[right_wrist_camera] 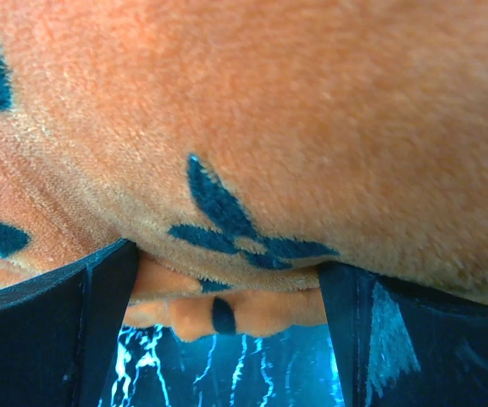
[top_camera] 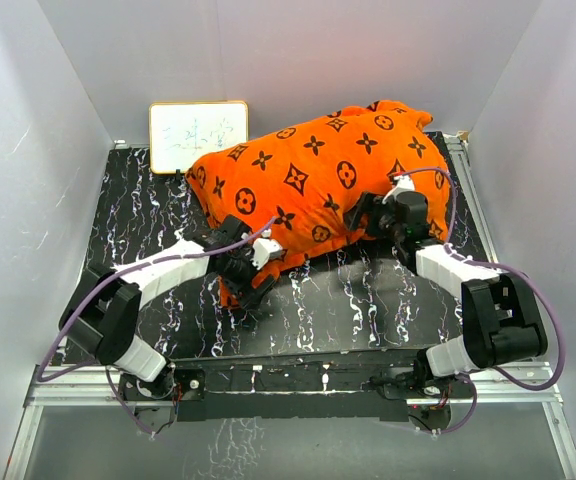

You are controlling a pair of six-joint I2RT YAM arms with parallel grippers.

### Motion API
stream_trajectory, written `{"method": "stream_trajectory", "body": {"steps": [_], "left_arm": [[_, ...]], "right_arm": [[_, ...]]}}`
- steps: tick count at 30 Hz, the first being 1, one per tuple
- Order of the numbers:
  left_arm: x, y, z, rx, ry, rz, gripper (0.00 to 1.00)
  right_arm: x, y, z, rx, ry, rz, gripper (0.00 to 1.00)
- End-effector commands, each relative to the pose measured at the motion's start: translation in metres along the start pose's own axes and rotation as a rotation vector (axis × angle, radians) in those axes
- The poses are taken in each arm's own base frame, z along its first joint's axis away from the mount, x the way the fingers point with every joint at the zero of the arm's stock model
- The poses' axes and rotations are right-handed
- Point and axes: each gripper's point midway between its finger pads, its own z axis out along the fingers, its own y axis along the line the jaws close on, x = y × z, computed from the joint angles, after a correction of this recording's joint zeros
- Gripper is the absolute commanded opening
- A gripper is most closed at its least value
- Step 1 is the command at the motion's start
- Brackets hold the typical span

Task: Remove the pillowcase from the pillow
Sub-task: Adjust the pillow at the center of the board.

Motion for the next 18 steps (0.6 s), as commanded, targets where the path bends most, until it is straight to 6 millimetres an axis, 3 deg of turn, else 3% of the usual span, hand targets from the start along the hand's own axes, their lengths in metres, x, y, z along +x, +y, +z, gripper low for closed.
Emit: {"method": "stream_trajectory", "body": {"steps": [1,3,7,10,15,17,18], "left_arm": [[0.000,0.050,0.003,-0.262,-0.016,0.009,0.95],[0.005,0.077,-0.012,-0.354,-0.035,-0.008,0.89],[0.020,0.110,-0.049,-0.421,-0.112,-0.103,0.71],[0.036,0.114,-0.061,-0.457,-0.121,-0.079,0.50],[0.049,0.102,-0.053,-0.402,-0.126,-0.121,0.17],[0.047,0.101,-0.052,-0.385,-0.127,-0.144,0.12],[0.045,0.099,-0.053,-0.366,-0.127,-0.154,0.15]], "right_arm": [[0.013,0.068,-0.007,-0.210,0.074,-0.046,0.89],[-0.001,0.067,-0.010,-0.164,0.055,-0.056,0.88],[-0.024,0.035,-0.025,0.081,0.031,-0.081,0.98],[-0.040,0.015,-0.048,0.242,-0.026,-0.075,0.98],[-0.057,-0.021,-0.101,0.480,-0.120,-0.068,0.98],[-0.058,-0.042,-0.120,0.576,-0.157,-0.040,0.98],[-0.059,-0.051,-0.129,0.604,-0.177,-0.021,0.98]]}}
